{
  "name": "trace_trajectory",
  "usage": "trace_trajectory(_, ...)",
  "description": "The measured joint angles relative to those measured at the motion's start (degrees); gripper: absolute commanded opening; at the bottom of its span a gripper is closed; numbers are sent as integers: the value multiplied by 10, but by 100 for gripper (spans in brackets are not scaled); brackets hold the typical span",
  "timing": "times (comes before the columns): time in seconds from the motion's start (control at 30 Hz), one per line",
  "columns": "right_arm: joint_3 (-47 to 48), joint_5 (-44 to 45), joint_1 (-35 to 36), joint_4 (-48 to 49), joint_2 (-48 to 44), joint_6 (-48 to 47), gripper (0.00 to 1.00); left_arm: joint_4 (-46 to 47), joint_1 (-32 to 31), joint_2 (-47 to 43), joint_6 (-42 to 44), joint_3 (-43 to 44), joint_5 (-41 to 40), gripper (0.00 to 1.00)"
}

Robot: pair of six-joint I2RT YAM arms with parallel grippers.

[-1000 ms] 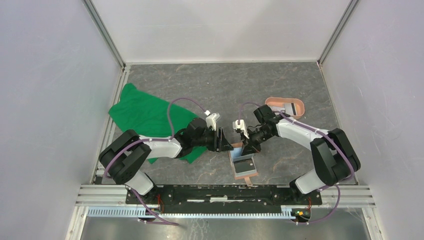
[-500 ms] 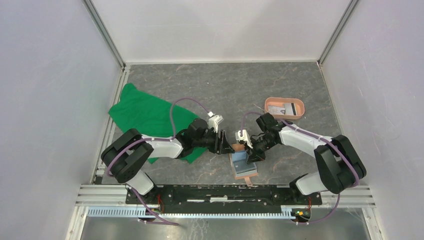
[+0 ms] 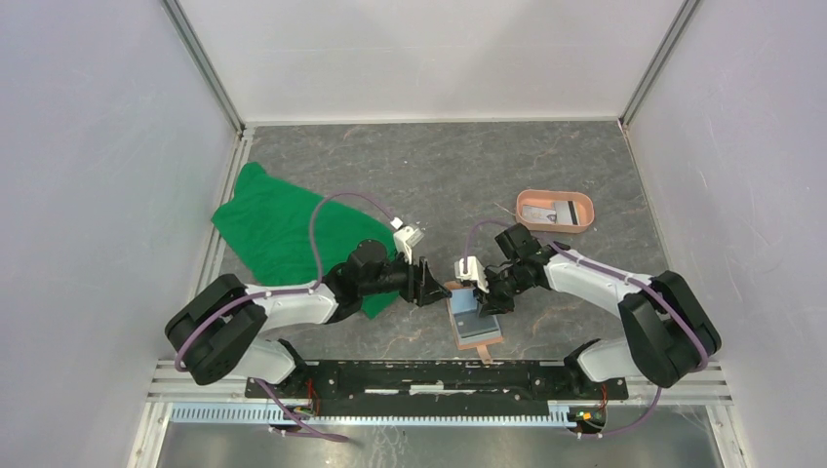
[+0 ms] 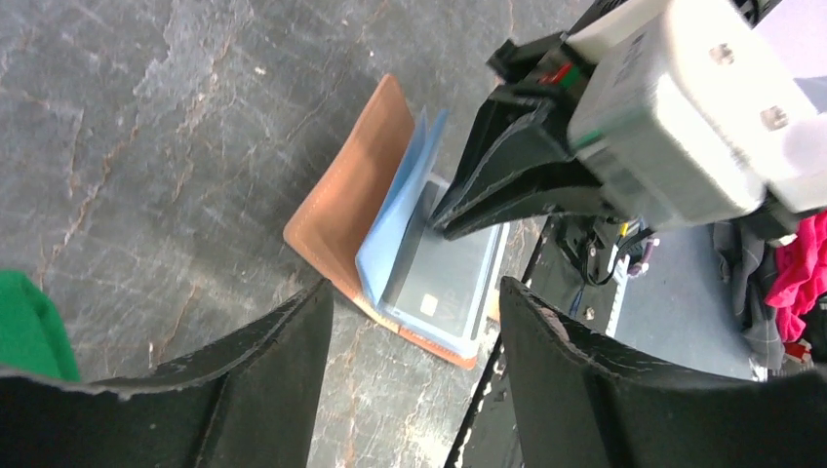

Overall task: Put the credit cards into the card holder
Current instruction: Open the card holder at the center of the board.

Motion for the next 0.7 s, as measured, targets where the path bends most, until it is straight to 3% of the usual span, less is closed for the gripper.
trace_trajectory(0.03, -1, 3, 2, 3, -2, 0, 18, 2, 0, 0, 0, -3, 0, 78)
trace_trajectory(0.07, -3, 5, 3, 6, -5, -1, 18, 11, 0, 1, 0, -14, 1, 97)
trace_trajectory(0.1, -5, 7, 5, 9, -8, -2, 19, 18, 0, 2, 0, -24, 1, 99)
trace_trajectory(0.43, -29, 17, 15, 21, -47, -58, 22, 54, -16, 17, -5, -65, 5, 100)
trace_trajectory(0.7, -33, 19, 15, 19, -55, -85, 22, 107, -21, 113, -36, -42, 2, 100)
